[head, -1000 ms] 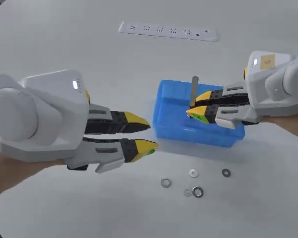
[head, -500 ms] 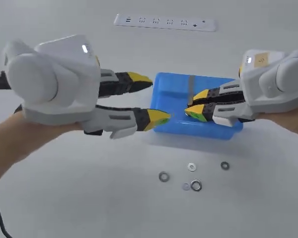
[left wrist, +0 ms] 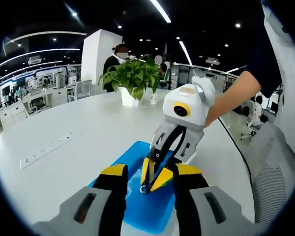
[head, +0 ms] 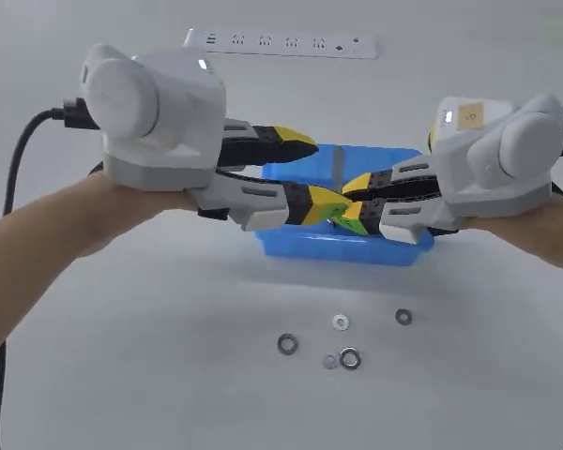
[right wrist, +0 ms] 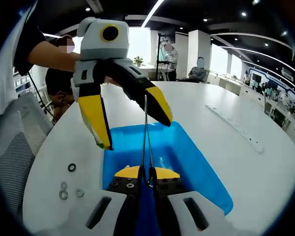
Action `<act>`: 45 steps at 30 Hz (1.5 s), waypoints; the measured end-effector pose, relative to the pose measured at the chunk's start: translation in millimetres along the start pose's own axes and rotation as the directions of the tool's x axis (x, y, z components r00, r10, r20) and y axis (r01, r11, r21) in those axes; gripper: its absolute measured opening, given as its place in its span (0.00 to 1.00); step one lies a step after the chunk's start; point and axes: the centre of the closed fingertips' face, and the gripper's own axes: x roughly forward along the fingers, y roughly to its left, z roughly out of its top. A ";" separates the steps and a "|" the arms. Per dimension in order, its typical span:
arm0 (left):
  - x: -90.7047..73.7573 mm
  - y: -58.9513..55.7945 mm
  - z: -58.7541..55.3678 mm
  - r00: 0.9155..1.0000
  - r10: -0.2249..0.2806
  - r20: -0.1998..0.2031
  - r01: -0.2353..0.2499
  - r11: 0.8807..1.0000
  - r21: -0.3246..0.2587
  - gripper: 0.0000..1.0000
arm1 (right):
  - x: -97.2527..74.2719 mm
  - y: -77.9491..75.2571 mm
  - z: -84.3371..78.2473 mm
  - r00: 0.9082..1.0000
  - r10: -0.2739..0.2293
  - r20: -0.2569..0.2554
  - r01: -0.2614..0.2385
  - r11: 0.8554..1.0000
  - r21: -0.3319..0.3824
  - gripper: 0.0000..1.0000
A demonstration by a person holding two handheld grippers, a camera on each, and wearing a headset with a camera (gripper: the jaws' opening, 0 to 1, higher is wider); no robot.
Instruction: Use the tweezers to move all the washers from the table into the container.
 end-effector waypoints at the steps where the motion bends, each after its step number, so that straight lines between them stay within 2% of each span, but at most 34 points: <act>1: 1.0 -0.3 -0.8 1.000 -0.004 -0.009 0.004 1.000 0.014 0.31 | -0.1 0.2 0.1 1.000 0.001 0.000 -0.001 1.000 0.000 0.09; 2: 1.9 -0.4 -2.4 1.000 -0.011 -0.022 0.012 1.000 0.027 0.25 | -0.3 0.5 0.1 1.000 0.003 0.001 -0.003 1.000 0.000 0.09; 8: 2.9 -5.1 3.2 0.999 -0.037 -0.010 0.038 0.999 0.031 0.18 | -0.5 1.0 0.4 1.000 0.008 0.003 -0.008 1.000 -0.001 0.09; 12: 4.0 -6.4 3.6 0.999 -0.041 -0.021 0.042 0.997 0.057 0.10 | -0.2 1.2 0.6 1.000 0.010 0.002 -0.010 1.000 -0.005 0.09; 14: 3.9 -7.7 3.4 0.998 -0.048 -0.029 0.049 0.998 0.049 0.09 | -0.4 1.6 0.5 1.000 0.012 0.001 -0.012 1.000 -0.008 0.09; 16: 4.3 -9.7 4.2 0.998 -0.051 -0.047 0.054 0.995 0.081 0.09 | -0.5 2.1 0.7 1.000 0.012 -0.005 -0.012 1.000 -0.016 0.09; 17: 4.1 -10.7 4.4 0.997 -0.047 -0.058 0.053 0.993 0.106 0.09 | -0.5 2.1 1.0 1.000 0.009 -0.009 -0.009 1.000 -0.027 0.09; 18: 3.8 -8.0 6.7 0.998 -0.030 -0.057 0.039 0.984 0.173 0.09 | -0.8 0.9 2.0 1.000 0.002 -0.006 -0.002 1.000 -0.031 0.10; 20: 3.6 -13.0 9.2 0.998 -0.042 -0.049 0.049 0.988 0.146 0.08 | -1.8 -1.0 4.7 1.000 -0.008 0.001 0.008 0.999 -0.034 0.10; 23: 2.9 -12.4 11.6 0.998 -0.036 -0.052 0.044 0.986 0.161 0.07 | -1.6 0.3 7.1 1.000 -0.010 -0.004 0.010 0.998 -0.063 0.11; 27: 2.7 -13.4 9.3 0.996 -0.038 -0.076 0.051 0.983 0.176 0.07 | -0.1 2.2 6.3 1.000 -0.012 -0.018 0.010 0.996 -0.087 0.11; 36: -0.4 -10.7 11.1 0.998 -0.023 -0.064 0.033 0.986 0.165 0.06 | -0.5 0.8 8.8 0.999 -0.027 -0.028 0.024 0.995 -0.099 0.11; 39: -1.0 -8.7 15.4 0.999 -0.016 -0.047 0.024 0.982 0.187 0.06 | 1.1 -3.3 6.2 0.995 -0.058 -0.075 0.047 0.988 -0.147 0.15; 41: -1.5 -9.2 19.9 0.999 -0.023 -0.041 0.030 0.983 0.183 0.06 | 1.9 -3.2 9.5 0.997 -0.055 -0.057 0.047 0.989 -0.138 0.17; 45: -2.7 -8.4 19.4 0.998 -0.021 -0.058 0.032 0.979 0.200 0.07 | -0.8 -3.6 13.9 0.997 -0.058 -0.046 0.052 0.992 -0.116 0.18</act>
